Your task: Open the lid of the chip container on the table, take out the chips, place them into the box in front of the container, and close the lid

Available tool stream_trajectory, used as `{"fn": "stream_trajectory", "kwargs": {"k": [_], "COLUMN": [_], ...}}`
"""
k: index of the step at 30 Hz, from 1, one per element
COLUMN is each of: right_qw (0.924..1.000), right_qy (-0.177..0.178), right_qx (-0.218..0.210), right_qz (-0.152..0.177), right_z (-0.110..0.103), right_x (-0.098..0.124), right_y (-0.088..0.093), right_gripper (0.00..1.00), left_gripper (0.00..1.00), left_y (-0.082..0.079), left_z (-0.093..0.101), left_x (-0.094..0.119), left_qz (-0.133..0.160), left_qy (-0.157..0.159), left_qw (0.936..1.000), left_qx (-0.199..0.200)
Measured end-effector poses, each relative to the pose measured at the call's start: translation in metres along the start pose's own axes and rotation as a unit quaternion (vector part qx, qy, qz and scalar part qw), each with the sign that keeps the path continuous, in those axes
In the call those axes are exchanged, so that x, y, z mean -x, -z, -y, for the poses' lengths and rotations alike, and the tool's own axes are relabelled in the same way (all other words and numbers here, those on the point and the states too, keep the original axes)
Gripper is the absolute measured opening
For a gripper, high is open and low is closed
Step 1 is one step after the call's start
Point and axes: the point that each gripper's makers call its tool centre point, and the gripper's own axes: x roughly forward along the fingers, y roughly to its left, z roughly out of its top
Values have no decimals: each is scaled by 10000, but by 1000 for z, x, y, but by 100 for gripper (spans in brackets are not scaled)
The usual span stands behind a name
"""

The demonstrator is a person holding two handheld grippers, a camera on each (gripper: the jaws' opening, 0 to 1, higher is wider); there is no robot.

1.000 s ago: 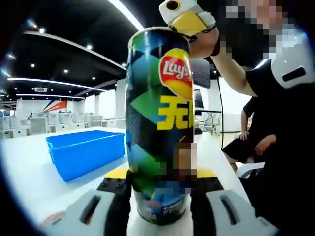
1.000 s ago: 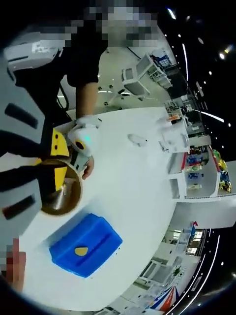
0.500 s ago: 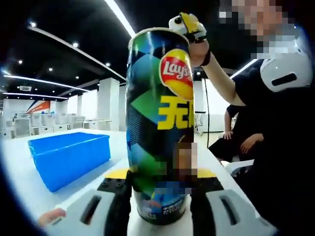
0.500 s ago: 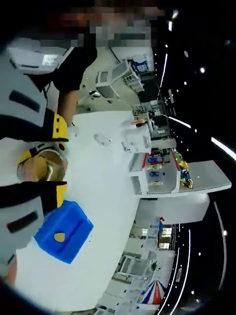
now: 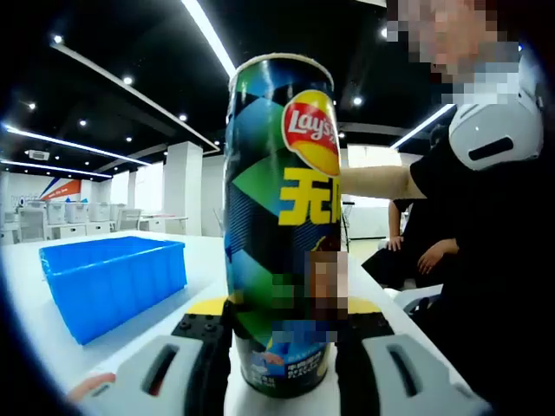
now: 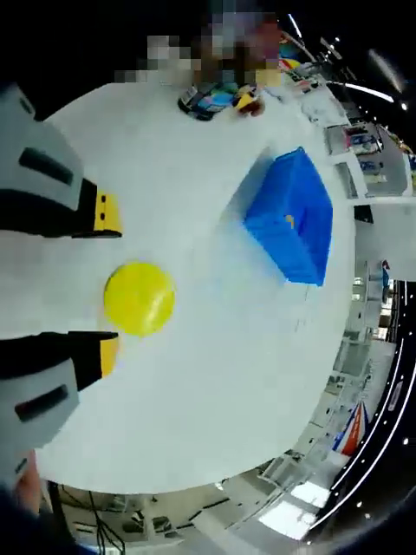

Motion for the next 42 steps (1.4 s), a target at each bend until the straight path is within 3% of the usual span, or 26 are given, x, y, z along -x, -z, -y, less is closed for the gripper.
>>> {"fn": "stream_trajectory", "kwargs": {"k": [2, 8, 10, 13, 16, 25, 30, 33, 38, 42], "right_qw": [10000, 9993, 9997, 9990, 9985, 9979, 9983, 9977, 9932, 9832], "right_qy": [-31, 52, 48, -31, -15, -70, -97, -240, -576, -1127], "right_qx": [-7, 87, 12, -84, -98, -476, -554, -605, -534, -509], "right_qz": [-8, -355, -236, -446, -534, -423, -136, 187, 855, 1340], "right_z": [0, 9, 11, 5, 6, 11, 10, 4, -23, -63], "right_x": [-13, -41, -42, -43, -44, -39, -23, -7, 34, 71], "right_y": [-1, -7, -17, -16, -14, -13, -25, -43, -83, -115], "right_gripper": [52, 54, 53, 45, 44, 42, 42, 42, 42, 42], "left_gripper": [47, 47, 47, 47, 47, 47, 47, 47, 47, 47], "left_y": [0, 1, 1, 1, 1, 2, 2, 2, 3, 3], "left_z": [-1, -2, -2, -2, -3, -4, -1, -3, -4, -6], "left_x": [1, 2, 3, 3, 4, 4, 3, 4, 4, 5], "left_qz": [16, 33, 34, 41, 44, 52, 56, 59, 63, 63], "left_qy": [-4, -6, -11, -19, -24, -44, -47, -44, -43, -46], "left_qw": [10000, 10000, 10000, 10000, 10000, 10000, 10000, 10000, 10000, 10000], "left_qx": [3, 12, 14, 11, 10, -4, -2, 3, 5, 6]}}
